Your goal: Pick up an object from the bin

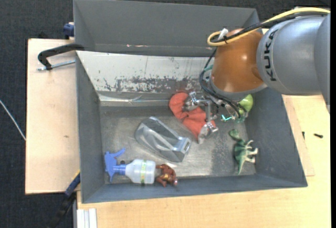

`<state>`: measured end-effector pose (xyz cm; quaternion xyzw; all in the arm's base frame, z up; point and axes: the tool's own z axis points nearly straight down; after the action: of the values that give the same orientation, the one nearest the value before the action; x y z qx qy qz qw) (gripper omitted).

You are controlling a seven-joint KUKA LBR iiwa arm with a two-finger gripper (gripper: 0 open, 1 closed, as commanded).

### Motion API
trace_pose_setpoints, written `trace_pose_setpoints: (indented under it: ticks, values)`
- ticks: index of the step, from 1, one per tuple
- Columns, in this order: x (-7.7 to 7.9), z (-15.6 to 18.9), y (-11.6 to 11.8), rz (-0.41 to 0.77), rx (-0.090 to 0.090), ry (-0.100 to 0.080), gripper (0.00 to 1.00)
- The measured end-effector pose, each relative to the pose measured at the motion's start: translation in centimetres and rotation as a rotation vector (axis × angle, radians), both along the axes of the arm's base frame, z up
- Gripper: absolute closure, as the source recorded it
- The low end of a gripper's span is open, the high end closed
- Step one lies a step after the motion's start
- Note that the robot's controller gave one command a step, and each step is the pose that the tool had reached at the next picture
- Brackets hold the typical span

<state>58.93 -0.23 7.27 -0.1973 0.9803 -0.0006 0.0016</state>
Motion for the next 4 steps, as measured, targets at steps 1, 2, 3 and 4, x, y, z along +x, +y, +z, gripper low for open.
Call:
trace_pose_setpoints:
  ticks: [1, 2, 3, 4]
  values:
    - [0.00, 0.00, 0.00, 0.000, 0.000, 0.000, 0.00]
    - [0.00, 0.00, 0.00, 0.000, 0.000, 0.000, 0.00]
    - [0.15, 0.33, 0.03, 0.001, 0.000, -0.001, 1.00]
    - [0.15, 0.33, 0.03, 0.001, 0.000, -0.002, 1.00]
